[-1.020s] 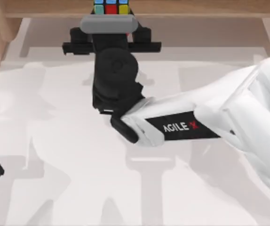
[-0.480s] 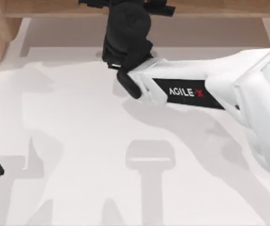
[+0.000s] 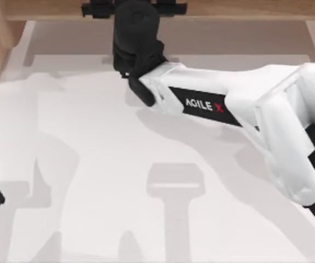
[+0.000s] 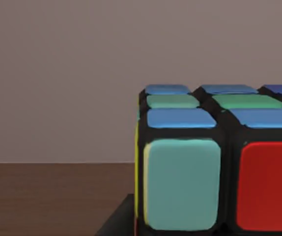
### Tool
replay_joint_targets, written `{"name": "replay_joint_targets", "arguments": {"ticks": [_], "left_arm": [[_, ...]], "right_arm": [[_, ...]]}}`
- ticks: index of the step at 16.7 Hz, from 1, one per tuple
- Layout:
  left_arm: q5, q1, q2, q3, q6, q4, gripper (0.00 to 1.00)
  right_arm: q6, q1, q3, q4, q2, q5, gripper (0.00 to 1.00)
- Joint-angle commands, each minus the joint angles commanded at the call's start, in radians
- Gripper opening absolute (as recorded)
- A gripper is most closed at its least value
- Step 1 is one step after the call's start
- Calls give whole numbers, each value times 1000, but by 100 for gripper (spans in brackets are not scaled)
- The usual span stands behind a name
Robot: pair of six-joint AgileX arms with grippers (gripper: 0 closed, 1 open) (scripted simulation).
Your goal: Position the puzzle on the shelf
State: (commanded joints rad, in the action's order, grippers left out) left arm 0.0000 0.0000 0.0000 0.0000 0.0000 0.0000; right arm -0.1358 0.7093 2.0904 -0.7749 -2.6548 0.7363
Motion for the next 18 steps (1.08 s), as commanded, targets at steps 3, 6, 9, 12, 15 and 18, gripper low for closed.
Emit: {"name": "replay_joint_targets", "arguments": {"ticks": [3, 6, 9, 12, 15, 18], "left_arm": [[0, 0, 0, 0, 0, 0, 100], [0, 0, 0, 0, 0, 0, 100], [0, 0, 0, 0, 0, 0, 100], [0, 0, 0, 0, 0, 0, 100], [0, 0, 0, 0, 0, 0, 100], [0, 0, 0, 0, 0, 0, 100]], "right_arm": [[0, 0, 0, 0, 0, 0, 0], [0, 0, 0, 0, 0, 0, 23], [0, 0, 0, 0, 0, 0, 45], [0, 0, 0, 0, 0, 0, 68], [0, 0, 0, 0, 0, 0, 90], [0, 0, 0, 0, 0, 0, 100]]}}
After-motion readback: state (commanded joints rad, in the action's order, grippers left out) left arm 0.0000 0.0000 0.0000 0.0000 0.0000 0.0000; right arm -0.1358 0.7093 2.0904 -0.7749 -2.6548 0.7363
